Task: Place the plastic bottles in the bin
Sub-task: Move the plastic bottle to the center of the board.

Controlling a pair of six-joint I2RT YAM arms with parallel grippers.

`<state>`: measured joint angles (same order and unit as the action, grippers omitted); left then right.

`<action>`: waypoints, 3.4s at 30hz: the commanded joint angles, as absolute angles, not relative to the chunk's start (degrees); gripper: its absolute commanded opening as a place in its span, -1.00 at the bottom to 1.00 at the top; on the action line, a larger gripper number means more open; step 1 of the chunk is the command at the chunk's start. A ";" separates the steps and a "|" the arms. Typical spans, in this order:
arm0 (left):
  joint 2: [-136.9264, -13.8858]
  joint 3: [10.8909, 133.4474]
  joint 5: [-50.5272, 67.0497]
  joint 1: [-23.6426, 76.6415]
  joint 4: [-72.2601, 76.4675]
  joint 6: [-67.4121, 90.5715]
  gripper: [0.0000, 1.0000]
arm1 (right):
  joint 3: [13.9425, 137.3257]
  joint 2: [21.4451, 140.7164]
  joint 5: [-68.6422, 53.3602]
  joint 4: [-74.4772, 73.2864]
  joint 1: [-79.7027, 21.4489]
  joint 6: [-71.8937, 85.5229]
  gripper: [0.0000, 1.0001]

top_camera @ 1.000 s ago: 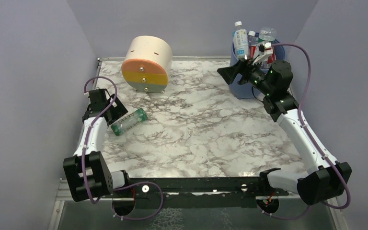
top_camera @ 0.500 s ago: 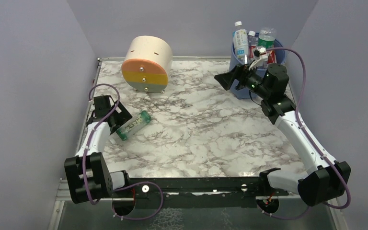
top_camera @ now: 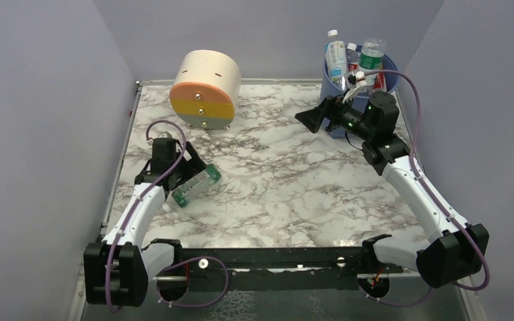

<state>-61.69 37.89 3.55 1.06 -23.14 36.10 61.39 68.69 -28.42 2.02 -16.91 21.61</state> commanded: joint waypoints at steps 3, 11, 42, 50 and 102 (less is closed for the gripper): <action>-58.33 34.96 1.85 7.22 -23.53 40.24 0.98 | 58.61 68.59 -34.98 0.05 -19.38 22.14 0.96; -56.85 33.71 1.70 9.11 -24.11 41.33 0.98 | 52.80 69.46 -33.96 1.22 -25.53 22.55 0.96; -44.01 31.73 5.59 13.04 -30.00 45.70 0.98 | 46.07 93.87 -31.38 13.53 -63.89 33.43 0.74; -40.11 27.11 8.00 14.01 -28.33 49.55 0.98 | 49.44 101.46 -33.35 23.07 -63.13 40.73 0.75; -40.78 25.40 5.79 18.26 -27.28 52.63 0.92 | 34.05 107.22 -41.24 55.66 -56.53 64.75 -0.18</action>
